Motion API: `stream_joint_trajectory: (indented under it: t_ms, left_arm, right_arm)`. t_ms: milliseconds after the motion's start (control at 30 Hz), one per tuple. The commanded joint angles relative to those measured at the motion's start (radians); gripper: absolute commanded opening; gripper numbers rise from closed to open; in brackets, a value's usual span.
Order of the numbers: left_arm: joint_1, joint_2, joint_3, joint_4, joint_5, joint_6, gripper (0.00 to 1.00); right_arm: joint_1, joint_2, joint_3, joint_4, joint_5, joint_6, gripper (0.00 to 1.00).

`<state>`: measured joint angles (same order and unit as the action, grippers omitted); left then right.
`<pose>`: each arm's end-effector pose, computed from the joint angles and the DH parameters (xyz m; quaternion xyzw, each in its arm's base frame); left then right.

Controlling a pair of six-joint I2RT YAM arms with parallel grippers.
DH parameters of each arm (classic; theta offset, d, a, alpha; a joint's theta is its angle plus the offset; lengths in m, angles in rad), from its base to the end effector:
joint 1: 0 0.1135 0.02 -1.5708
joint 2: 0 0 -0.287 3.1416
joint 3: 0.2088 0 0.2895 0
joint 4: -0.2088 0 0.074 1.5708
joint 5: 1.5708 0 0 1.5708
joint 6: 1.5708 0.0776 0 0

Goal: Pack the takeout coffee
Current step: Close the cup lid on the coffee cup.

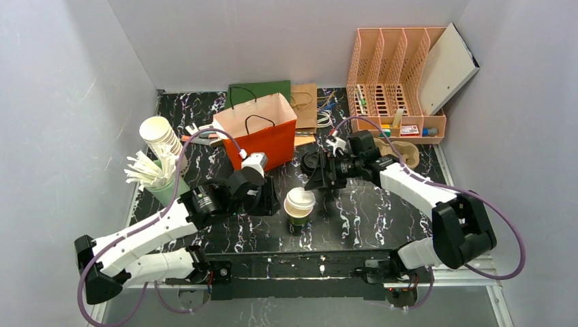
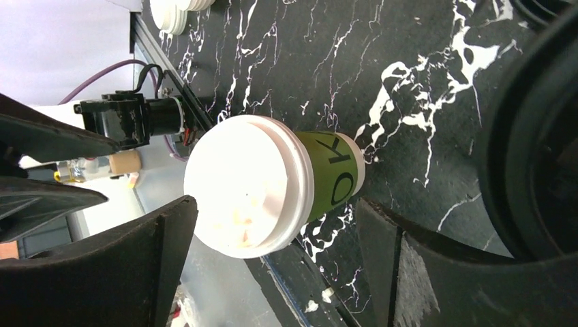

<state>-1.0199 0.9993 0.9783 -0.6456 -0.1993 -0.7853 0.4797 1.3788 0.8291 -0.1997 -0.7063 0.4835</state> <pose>0.1529 -0.2196 0.3162 0.0616 0.8940 -0.2858 0.3396 0.2744 0.1995 0.2078 -0.1364 0.8605 0.4545 0.1851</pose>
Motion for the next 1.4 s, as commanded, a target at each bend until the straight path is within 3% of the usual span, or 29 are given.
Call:
stream_joint_trajectory:
  t_ms: [0,300,433,1133,1267,1367]
  left_arm:
    - [0.006,-0.029,-0.084,0.129,0.043,-0.120,0.40]
    - [0.005,-0.061,-0.231,0.264,0.063,-0.227,0.19]
    - [0.005,-0.043,-0.261,0.293,0.078,-0.232,0.14]
    - [0.006,0.006,-0.346,0.389,0.093,-0.239,0.10]
    - [0.006,-0.009,-0.315,0.322,0.059,-0.221,0.10]
    - [0.006,-0.025,-0.298,0.287,0.041,-0.209,0.10]
  right_arm:
    - [0.025,0.037,0.064,0.038,-0.034,-0.054,0.95]
    - [0.067,0.084,0.083,0.065,-0.090,-0.036,0.89]
    - [0.074,0.071,0.087,0.057,-0.104,-0.034,0.87]
    - [0.112,0.003,0.091,-0.059,-0.060,-0.103,0.70]
    - [0.127,-0.003,0.100,-0.091,-0.028,-0.116,0.69]
    - [0.130,-0.010,0.106,-0.101,0.000,-0.120,0.75]
